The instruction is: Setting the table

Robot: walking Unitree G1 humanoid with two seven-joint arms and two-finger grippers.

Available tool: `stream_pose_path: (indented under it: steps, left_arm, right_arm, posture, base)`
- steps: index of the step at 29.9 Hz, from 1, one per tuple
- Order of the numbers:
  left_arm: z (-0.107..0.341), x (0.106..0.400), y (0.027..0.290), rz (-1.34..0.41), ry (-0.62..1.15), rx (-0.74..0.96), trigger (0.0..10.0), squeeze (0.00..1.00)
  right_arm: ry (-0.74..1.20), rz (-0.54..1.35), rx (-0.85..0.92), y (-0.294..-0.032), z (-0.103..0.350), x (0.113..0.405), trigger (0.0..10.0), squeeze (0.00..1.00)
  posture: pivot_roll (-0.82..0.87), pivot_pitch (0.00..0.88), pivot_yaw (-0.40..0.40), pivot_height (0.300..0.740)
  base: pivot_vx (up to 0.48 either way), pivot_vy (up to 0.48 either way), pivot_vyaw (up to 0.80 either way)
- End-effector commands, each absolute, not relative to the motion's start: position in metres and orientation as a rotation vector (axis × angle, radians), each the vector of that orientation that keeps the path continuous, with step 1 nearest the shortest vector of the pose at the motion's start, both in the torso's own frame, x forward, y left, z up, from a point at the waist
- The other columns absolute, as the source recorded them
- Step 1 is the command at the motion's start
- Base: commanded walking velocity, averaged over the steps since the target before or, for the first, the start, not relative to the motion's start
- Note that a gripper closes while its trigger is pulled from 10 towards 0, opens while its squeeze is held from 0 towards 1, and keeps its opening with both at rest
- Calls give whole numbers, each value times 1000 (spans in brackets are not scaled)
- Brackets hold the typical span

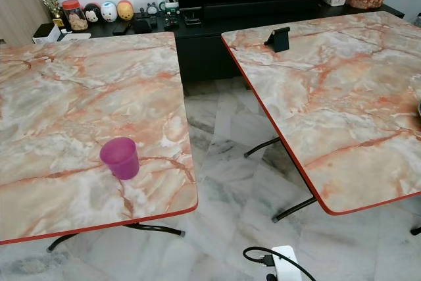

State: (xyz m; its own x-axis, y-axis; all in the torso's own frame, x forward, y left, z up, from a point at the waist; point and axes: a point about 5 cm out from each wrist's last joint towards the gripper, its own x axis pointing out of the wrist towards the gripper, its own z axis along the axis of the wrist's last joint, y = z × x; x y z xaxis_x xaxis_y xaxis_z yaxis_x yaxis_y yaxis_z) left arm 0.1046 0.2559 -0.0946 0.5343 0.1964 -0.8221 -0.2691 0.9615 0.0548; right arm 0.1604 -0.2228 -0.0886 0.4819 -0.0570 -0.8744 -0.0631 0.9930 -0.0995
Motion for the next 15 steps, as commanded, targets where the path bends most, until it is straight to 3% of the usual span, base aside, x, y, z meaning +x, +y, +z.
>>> stream_pose_path:
  steps: [1,5,6,8,15]
  left_arm:
    - [-94,101,260,293,966,-74,10000,0]
    - [-91,106,259,223,931,-7,10000,0]
    - [-79,128,249,154,739,13,10000,0]
    - [-70,136,245,121,643,67,10000,0]
    - [-37,112,240,147,418,85,10000,0]
  right_arm:
    - [1081,9,-126,-222,-90,156,10000,0]
    - [1090,17,-130,-218,-93,153,10000,0]
    - [1093,21,-134,-218,-93,152,10000,0]
    - [1095,27,-140,-218,-93,152,10000,0]
    - [1099,23,-146,-226,-92,149,10000,0]
  posture:
    - [-53,0,30,707]
    - [-24,0,19,707]
    - [-17,0,17,707]
    - [-14,0,15,707]
    - [28,0,2,707]
  base:
    - [0,0,0]
    - [0,0,0]
    - [0,0,0]
    - [0,0,0]
    - [0,0,0]
